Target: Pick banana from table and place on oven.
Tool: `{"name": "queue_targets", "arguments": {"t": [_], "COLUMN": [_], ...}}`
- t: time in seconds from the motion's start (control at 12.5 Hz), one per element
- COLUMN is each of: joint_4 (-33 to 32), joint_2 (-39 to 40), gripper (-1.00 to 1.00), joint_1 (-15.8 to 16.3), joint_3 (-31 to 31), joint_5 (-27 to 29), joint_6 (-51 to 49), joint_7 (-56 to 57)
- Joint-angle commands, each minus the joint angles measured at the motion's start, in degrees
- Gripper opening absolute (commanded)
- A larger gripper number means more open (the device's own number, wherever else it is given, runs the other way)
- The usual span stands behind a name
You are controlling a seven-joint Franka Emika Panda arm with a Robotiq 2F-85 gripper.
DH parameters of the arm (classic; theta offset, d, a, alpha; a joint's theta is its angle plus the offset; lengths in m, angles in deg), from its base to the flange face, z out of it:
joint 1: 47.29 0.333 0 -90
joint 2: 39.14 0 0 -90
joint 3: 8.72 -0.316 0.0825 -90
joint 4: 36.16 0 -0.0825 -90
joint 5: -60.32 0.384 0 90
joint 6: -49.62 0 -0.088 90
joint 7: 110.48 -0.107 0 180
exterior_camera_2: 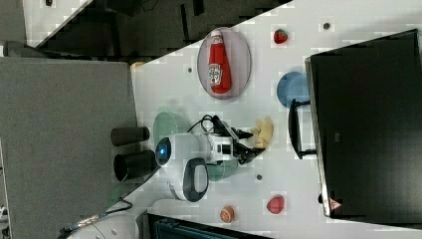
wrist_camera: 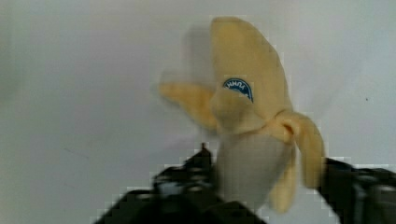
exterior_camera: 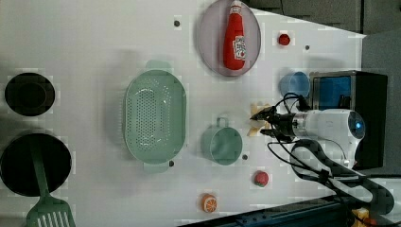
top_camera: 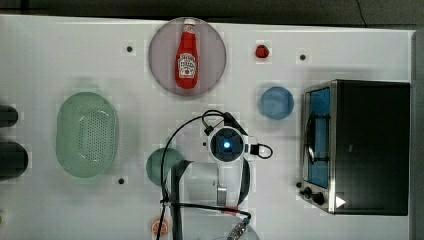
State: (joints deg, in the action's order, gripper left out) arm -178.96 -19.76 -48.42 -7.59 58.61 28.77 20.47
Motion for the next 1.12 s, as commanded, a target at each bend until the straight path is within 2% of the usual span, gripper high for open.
{"name": "queue_targets", "arguments": {"t": [0.08,0.16,0.24,0.48,0.64,0.88,1.12], "joint_4": [0.4,0.5,0.6,2.1,2.8,6.8,15.0], "joint_2": [-0.6,-0.6,-0.6,-3.1,-8.6,-19.7,-28.2], "gripper": [-0.27,-0.48,-0.58,-0.58,-0.58,-0.58,-0.58], "joint_1": [-0.5,-0.5,-0.5,-0.5,-0.4,-0.2,-0.1], "joint_3": [-0.6,-0.7,-0.7,-0.6,-0.7,-0.8,-0.8], "joint_5": [0.7,0.7,0.7,0.7,0.7,0.7,0.7], "joint_6": [1.0,1.0,1.1,1.1,-1.6,-16.7,-37.4], "joint_7": [-1.9,-1.9,-1.9,-1.9,-1.9,-1.9,-1.9]}}
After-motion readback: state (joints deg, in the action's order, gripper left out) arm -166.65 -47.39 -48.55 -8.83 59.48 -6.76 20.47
